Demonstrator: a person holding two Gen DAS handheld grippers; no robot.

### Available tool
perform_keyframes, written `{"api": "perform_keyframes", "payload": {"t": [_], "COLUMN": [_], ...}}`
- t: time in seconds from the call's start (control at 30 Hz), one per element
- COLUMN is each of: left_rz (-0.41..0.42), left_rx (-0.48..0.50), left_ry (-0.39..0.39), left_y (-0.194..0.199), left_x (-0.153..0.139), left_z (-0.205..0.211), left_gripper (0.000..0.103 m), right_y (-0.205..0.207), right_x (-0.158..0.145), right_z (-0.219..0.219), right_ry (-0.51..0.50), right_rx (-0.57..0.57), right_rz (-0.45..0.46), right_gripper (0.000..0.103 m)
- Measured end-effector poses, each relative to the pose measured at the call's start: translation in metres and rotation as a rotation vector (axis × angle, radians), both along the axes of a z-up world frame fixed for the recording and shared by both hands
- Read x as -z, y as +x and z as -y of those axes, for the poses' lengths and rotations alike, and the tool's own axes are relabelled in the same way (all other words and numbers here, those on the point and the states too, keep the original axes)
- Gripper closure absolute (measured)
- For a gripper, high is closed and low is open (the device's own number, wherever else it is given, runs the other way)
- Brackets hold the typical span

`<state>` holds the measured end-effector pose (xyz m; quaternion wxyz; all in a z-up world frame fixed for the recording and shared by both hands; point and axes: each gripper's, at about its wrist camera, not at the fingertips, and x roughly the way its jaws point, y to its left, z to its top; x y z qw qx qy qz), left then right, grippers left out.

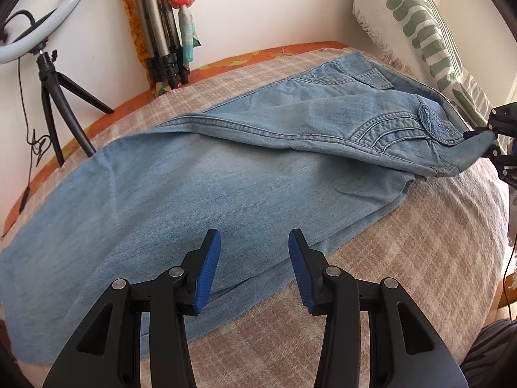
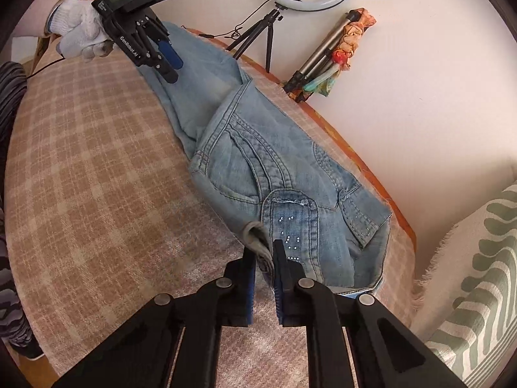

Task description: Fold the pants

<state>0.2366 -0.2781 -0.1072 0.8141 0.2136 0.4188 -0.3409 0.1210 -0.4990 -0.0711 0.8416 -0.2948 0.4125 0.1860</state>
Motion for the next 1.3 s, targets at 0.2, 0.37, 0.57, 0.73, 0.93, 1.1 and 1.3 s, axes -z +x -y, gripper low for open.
{"api": "perform_keyframes", "payload": {"t": [0.2,0.37,0.57,0.73,0.93,1.1,1.3], "left_rz": [0.02,0.023,0.013,0.008,0.026,0.013,0.024], "left_rx": [0.039,0.064,0.084,0.107,0.144,0.191,0.34], "left_ry": [0.0,0.006,0.009,0.011,-0.007,-0.054,-0.042], "left_y": [-0.003,-0.005,-0.006,-0.01,-0.019,-0.03,-0.051], "left_x": [0.003,0.01,0.017,0.021,0.01,-0.001,-0.001], "left_z": [0.003,0.006,0.01,0.013,0.017,0.027,0.073], "left_gripper": [0.061,0.061,0.061,0.061,0.061,0.061,0.061], "right_y": [0.042,0.101,0.176,0.206,0.206,0.167,0.107], "right_x": [-0.035,-0.042,-0.006,0.043,0.059,0.031,0.036], "right_z": [0.029,0.065,0.103,0.11,0.127,0.157,0.174], "right_ry": [0.028,-0.017,-0.009,-0.086,-0.107,0.112,0.465], "right_rx": [0.124,0.261,0.392,0.43,0.561,0.786,1.068], "right_rz": [0.091,0.116,0.017,-0.084,-0.118,-0.101,-0.217], "right_gripper": [0.1,0.1,0.101,0.101,0.06,0.024,0.017]}}
